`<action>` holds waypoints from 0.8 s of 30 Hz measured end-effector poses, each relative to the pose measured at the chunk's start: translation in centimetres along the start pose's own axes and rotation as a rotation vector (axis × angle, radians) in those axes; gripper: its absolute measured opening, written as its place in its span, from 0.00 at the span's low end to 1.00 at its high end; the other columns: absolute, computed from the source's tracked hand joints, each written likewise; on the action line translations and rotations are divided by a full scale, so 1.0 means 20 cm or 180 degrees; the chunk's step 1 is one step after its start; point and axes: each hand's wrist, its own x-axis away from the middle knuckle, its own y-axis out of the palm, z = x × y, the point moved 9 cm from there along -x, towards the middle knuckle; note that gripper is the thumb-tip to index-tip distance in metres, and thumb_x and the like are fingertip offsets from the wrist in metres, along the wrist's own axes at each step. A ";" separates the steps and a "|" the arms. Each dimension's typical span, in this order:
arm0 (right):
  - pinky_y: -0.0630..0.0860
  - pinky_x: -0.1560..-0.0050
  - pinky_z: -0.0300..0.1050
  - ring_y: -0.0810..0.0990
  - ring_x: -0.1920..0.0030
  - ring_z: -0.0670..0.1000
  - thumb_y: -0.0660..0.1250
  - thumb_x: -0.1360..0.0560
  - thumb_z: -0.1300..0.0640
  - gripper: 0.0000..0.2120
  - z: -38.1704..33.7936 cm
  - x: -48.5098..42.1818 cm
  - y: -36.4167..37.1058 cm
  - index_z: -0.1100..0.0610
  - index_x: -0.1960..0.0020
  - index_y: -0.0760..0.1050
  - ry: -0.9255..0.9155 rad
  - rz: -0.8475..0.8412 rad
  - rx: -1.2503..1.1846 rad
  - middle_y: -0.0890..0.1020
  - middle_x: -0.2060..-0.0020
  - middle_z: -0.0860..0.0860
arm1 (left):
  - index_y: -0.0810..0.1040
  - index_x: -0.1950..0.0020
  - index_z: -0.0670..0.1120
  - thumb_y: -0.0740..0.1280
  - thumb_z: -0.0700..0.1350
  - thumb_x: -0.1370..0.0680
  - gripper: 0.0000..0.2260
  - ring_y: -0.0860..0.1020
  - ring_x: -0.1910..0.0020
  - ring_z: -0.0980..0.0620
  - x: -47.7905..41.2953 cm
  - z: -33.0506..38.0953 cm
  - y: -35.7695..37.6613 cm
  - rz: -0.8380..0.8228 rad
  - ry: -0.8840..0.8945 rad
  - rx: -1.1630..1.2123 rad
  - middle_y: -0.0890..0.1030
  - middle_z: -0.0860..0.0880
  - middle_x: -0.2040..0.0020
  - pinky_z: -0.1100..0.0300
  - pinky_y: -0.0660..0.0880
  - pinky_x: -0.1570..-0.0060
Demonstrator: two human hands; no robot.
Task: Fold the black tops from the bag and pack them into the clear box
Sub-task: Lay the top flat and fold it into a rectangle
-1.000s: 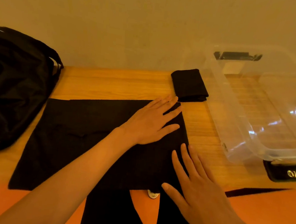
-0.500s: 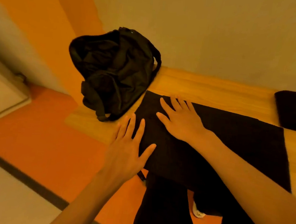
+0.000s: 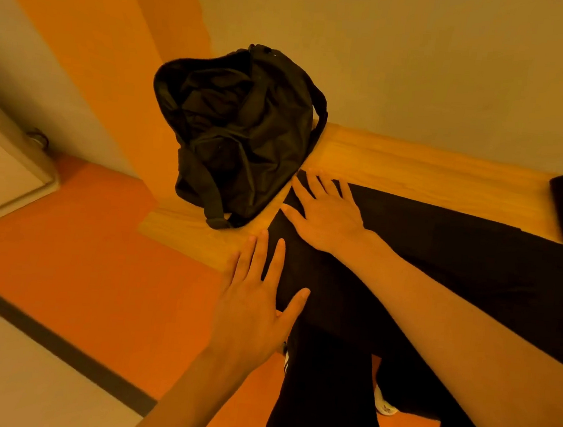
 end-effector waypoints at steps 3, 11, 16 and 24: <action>0.41 0.20 0.58 0.43 0.19 0.54 0.41 0.17 0.36 0.32 0.02 -0.03 0.01 0.48 0.17 0.45 0.0152 0.0037 -0.0031 0.48 0.18 0.51 | 0.50 0.16 0.51 0.40 0.70 0.19 0.36 0.42 0.17 0.50 0.00 0.00 -0.01 0.0058 -0.0008 0.0000 0.48 0.47 0.16 0.46 0.48 0.19; 0.37 0.21 0.55 0.39 0.19 0.53 0.38 0.19 0.32 0.33 0.17 0.53 -0.12 0.45 0.18 0.46 0.0080 0.0434 0.0059 0.46 0.18 0.54 | 0.54 0.17 0.50 0.48 0.71 0.19 0.37 0.41 0.18 0.45 0.06 0.01 -0.07 0.0316 0.0703 0.0178 0.46 0.44 0.16 0.44 0.45 0.19; 0.38 0.21 0.52 0.39 0.19 0.50 0.34 0.23 0.28 0.37 0.52 1.18 -0.03 0.43 0.19 0.45 0.0705 0.0169 0.0227 0.46 0.18 0.51 | 0.56 0.17 0.49 0.51 0.69 0.20 0.37 0.48 0.17 0.46 0.08 0.01 0.00 0.0237 0.1469 -0.0215 0.52 0.45 0.16 0.44 0.52 0.21; 0.51 0.20 0.53 0.46 0.19 0.49 0.51 0.20 0.30 0.36 0.74 1.76 0.03 0.47 0.18 0.51 0.0876 0.0612 0.0224 0.51 0.19 0.50 | 0.68 0.24 0.38 0.59 0.50 0.19 0.26 0.68 0.24 0.39 0.09 -0.08 -0.05 0.0844 0.1939 -0.0135 0.69 0.39 0.24 0.40 0.67 0.29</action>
